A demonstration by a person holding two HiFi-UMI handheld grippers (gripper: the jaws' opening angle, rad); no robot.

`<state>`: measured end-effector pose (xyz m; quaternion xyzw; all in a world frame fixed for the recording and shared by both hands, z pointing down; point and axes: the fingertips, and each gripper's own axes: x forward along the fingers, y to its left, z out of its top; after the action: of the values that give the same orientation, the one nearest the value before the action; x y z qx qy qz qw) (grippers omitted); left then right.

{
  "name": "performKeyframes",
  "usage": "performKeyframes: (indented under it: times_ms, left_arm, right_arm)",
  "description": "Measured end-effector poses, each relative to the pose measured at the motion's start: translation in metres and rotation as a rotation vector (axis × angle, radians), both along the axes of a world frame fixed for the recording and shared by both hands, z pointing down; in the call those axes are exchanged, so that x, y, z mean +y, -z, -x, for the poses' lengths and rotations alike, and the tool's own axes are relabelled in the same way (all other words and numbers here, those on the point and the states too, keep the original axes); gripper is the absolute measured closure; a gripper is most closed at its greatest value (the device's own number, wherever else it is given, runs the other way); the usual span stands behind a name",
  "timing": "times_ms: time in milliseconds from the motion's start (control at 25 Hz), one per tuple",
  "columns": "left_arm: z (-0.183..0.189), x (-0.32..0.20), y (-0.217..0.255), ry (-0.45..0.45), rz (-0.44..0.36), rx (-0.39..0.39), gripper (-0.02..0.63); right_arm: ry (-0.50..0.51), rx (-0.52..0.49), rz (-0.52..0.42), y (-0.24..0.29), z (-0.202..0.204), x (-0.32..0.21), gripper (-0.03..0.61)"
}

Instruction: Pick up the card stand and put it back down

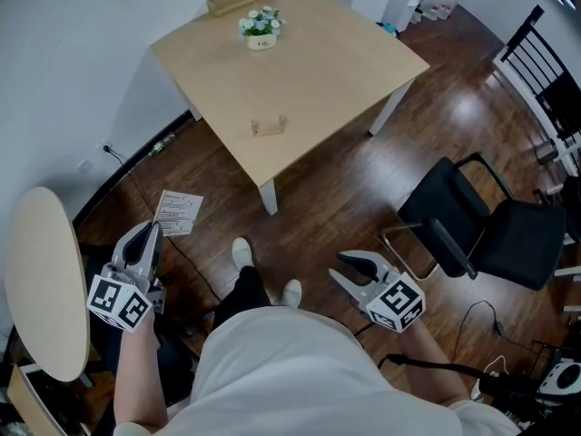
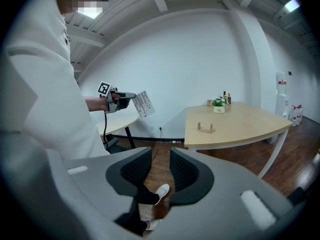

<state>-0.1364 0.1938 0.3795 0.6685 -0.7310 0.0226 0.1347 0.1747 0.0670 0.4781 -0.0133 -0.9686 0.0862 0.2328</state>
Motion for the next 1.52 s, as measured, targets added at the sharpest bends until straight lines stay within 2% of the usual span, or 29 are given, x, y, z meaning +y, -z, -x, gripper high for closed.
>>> performKeyframes:
  times_ms: [320,760,1080,1520]
  left_arm:
    - [0.019,-0.046,0.008,-0.095,-0.001,-0.027,0.597]
    - [0.056,-0.166,0.019,-0.330,0.005,-0.083,0.597]
    - [0.072,-0.242,0.014,-0.521,0.039,-0.115,0.598]
    - [0.081,-0.328,-0.016,-0.751,0.094,-0.117,0.597]
  right_arm:
    - [-0.049,0.008,-0.004,0.000,0.001,-0.017,0.460]
    - [-0.195,0.022,-0.020,0.011,0.011,-0.059,0.460]
    - [-0.318,0.032,-0.003,0.012,0.027,-0.081,0.460]
    - [-0.458,0.069,0.016,0.014,0.046,-0.094,0.460]
